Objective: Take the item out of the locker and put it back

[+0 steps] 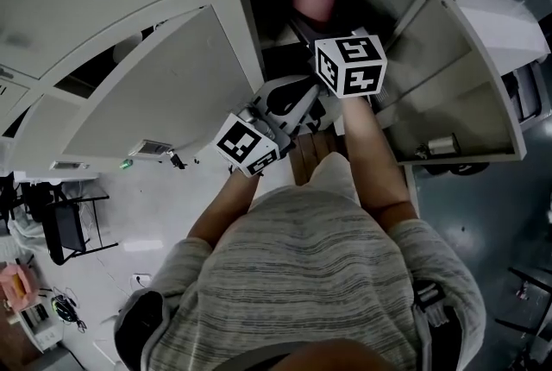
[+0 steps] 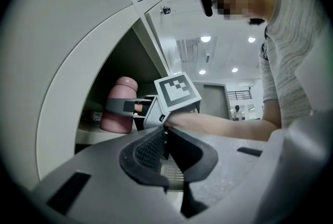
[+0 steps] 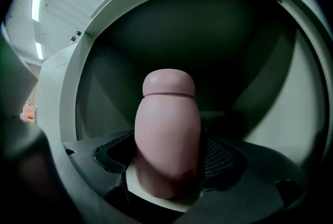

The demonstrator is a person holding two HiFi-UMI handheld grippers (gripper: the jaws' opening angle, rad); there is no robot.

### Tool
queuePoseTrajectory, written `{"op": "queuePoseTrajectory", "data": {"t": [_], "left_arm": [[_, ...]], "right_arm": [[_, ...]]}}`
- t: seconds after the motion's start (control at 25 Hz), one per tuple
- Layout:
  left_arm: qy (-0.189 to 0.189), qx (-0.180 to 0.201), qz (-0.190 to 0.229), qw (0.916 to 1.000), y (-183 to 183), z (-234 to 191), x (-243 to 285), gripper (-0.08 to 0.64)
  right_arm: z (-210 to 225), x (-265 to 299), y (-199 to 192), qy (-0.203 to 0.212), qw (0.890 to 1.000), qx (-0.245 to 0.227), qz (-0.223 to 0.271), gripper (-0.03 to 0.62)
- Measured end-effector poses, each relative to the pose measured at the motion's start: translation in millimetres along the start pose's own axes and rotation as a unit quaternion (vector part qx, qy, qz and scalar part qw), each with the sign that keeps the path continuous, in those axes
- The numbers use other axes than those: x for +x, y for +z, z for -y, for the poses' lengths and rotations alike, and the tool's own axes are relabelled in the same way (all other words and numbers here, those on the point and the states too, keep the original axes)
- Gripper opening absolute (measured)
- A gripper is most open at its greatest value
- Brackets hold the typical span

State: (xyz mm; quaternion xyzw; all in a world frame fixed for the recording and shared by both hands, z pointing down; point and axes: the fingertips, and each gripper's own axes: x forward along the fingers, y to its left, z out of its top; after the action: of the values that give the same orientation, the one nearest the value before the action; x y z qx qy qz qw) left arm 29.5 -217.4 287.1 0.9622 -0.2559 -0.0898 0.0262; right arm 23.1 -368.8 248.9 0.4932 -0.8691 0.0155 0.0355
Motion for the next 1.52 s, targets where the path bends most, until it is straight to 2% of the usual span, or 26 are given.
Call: {"op": "queuePoseTrajectory", "data": {"t": [0.2, 0.72, 1.08, 1.52], "left_arm": [[0.002, 0.001, 0.005, 1.0, 0, -4, 3, 0.025], [0.0, 0.003, 0.014, 0.9999, 1, -8, -1, 0.025], [0.004, 0.006, 0.026, 0.9996, -1, -8, -14, 0.025], [-0.018, 0.011, 0.034, 0.9992, 0, 15, -20, 0.025]], "right_arm": [[2, 4, 0, -0.001, 1.0, 0.002, -0.015, 0.354], [7, 4, 1, -0.018, 1.0, 0.005, -0.008, 0.354], [5, -18, 5, -0.005, 0.999, 0.025, 0.044, 0.353], [-13, -97, 29, 0.007, 0.994, 0.022, 0.108, 0.354]]}}
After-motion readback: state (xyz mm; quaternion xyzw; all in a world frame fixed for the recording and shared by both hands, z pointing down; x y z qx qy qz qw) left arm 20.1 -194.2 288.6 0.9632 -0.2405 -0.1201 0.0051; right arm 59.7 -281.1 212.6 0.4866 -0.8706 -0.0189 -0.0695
